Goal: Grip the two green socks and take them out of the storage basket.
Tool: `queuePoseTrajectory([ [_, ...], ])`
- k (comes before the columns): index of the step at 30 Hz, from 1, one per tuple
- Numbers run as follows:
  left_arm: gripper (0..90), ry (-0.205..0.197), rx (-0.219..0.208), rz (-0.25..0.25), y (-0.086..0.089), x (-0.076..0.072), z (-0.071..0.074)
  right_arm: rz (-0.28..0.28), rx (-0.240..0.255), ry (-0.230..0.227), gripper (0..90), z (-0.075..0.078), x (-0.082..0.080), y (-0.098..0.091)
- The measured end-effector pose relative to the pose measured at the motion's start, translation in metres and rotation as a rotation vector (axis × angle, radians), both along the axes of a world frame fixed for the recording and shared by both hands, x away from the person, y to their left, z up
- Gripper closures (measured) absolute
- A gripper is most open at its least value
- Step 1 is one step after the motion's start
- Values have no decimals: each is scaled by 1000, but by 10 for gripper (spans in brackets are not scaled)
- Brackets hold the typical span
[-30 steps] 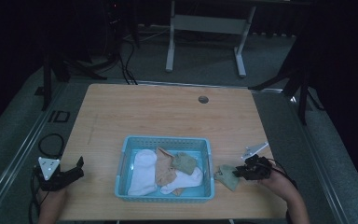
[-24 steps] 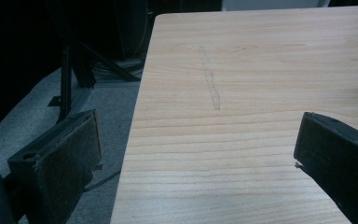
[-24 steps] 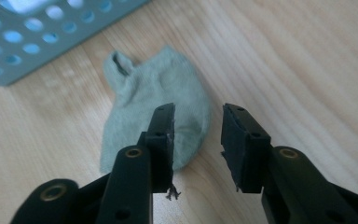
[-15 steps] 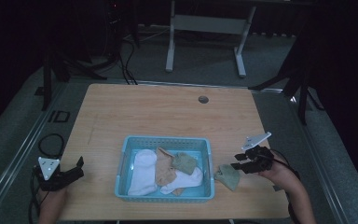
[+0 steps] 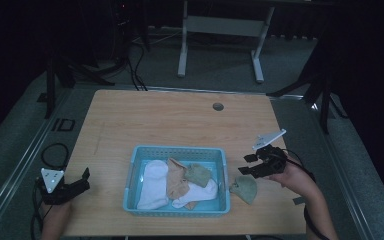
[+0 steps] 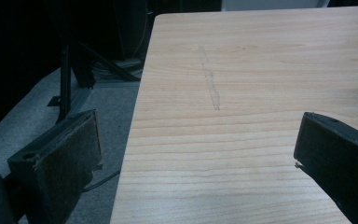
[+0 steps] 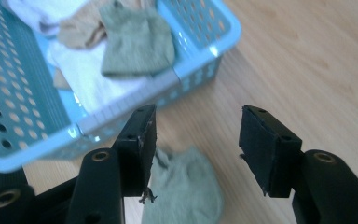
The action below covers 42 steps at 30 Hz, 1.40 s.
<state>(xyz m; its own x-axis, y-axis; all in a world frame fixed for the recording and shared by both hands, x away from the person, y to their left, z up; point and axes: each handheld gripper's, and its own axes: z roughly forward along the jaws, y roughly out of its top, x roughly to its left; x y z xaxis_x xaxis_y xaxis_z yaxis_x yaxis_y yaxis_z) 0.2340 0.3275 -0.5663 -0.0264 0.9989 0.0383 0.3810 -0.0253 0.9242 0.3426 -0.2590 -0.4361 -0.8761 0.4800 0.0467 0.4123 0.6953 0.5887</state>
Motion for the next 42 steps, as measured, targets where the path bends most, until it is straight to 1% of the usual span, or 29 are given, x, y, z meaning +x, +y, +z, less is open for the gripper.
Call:
queuePoseTrajectory([
  [1, 4, 0, 0, 0, 0, 0, 0, 11, -1, 1, 451, 2, 0, 3],
  [3, 4, 0, 1, 0, 0, 0, 0, 30, -10, -20, 442, 5, -1, 10],
  [4, 4, 0, 1, 0, 0, 0, 0, 37, -11, -18, 442, 7, -1, 13],
  [5, 4, 0, 1, 0, 0, 0, 0, 48, -14, -30, 436, 9, -1, 16],
  [7, 4, -1, 1, 0, 0, 0, 0, 69, -20, -35, 433, 12, -1, 23],
  [8, 4, -1, 1, 0, 0, 0, 0, 79, -22, -45, 426, 14, -2, 26],
  [10, 4, 0, 0, 0, 0, 0, 0, 84, -23, -48, 426, 15, -2, 30],
  [11, 4, -1, 0, -1, 0, 0, 0, 99, -30, -52, 413, 17, -2, 38],
  [15, 4, -3, 0, -1, 0, 0, 0, 124, -36, -61, 412, 18, -1, 51],
  [17, 4, -3, 0, -1, 0, 0, 0, 129, -40, -60, 411, 18, -1, 54],
  [18, 4, -4, 0, -1, 0, 0, 0, 142, -49, -63, 412, 18, -1, 61],
  [20, 4, -3, 0, -1, 0, 0, 0, 146, -50, -61, 412, 17, 0, 63],
  [21, 3, -4, 0, -2, 0, 0, 0, 164, -60, -64, 413, 15, 0, 69],
  [23, 4, -4, 1, -2, 0, 0, 0, 179, -69, -63, 413, 12, 1, 76],
  [25, 4, -4, 0, -2, 0, 0, 0, 183, -71, -60, 419, 11, 1, 79],
  [26, 4, -4, 0, -3, 0, 0, 0, 200, -81, -55, 420, 6, 3, 86],
  [28, 4, -4, -1, -3, 0, 0, 0, 201, -85, -51, 423, 4, 4, 88],
  [30, 4, -4, -1, -4, 0, 0, 0, 206, -92, -43, 423, 1, 5, 92],
  [31, 4, -4, -1, -3, 0, 0, 0, 226, -97, -25, 423, -7, 7, 102],
  [33, 3, -5, -1, -4, 0, 0, 0, 233, -100, -21, 423, -10, 8, 108],
  [36, 4, -7, -3, -3, 0, 0, 0, 239, -106, -20, 423, -12, 8, 111],
  [38, 4, -7, -2, -3, 0, 0, 0, 256, -116, -3, 424, -18, 8, 121],
  [41, 4, -6, -3, -4, 0, 0, 0, 267, -127, 5, 424, -22, 8, 125],
  [42, 4, -7, -4, -4, 0, 0, 0, 270, -140, 13, 425, -26, 8, 129],
])
